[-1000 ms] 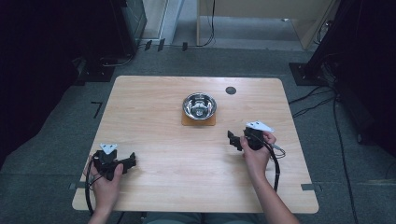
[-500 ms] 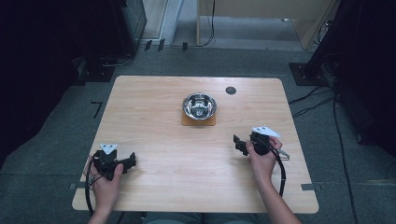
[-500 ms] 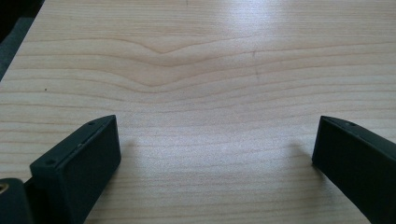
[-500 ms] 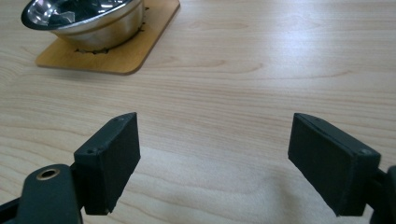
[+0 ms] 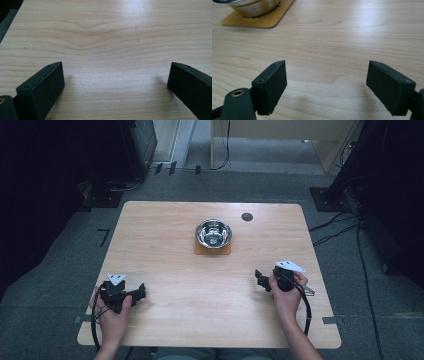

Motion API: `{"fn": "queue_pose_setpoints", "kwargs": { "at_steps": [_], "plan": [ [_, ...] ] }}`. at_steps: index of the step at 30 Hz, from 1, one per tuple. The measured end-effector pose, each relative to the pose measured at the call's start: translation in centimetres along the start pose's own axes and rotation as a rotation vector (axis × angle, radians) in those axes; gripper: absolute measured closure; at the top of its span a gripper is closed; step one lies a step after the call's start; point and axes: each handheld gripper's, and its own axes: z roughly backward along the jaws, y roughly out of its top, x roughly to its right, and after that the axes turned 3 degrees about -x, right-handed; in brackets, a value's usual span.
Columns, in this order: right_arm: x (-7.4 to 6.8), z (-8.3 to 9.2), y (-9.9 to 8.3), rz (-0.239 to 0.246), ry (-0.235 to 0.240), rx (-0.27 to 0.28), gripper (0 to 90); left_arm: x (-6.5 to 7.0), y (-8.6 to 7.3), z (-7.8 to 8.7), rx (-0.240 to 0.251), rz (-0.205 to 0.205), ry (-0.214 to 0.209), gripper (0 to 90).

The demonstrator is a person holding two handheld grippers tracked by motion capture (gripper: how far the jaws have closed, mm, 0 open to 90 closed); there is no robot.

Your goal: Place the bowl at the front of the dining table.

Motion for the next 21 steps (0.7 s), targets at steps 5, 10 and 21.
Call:
{"fn": "queue_pose_setpoints", "kwargs": {
  "at_steps": [5,10,21],
  "plan": [
    [0.7,0.4,-0.6,-0.008,-0.008,-0.009,16.7,0.0,0.0,0.0,0.0,0.0,0.0,0.9],
    [1.4,0.8,-1.1,-0.016,-0.018,-0.011,16.7,0.0,0.0,0.0,0.0,0.0,0.0,0.9],
    [2.4,1.9,-1.8,-0.02,-0.039,-0.019,16.7,0.0,0.0,0.0,0.0,0.0,0.0,0.9]
  ]
}}
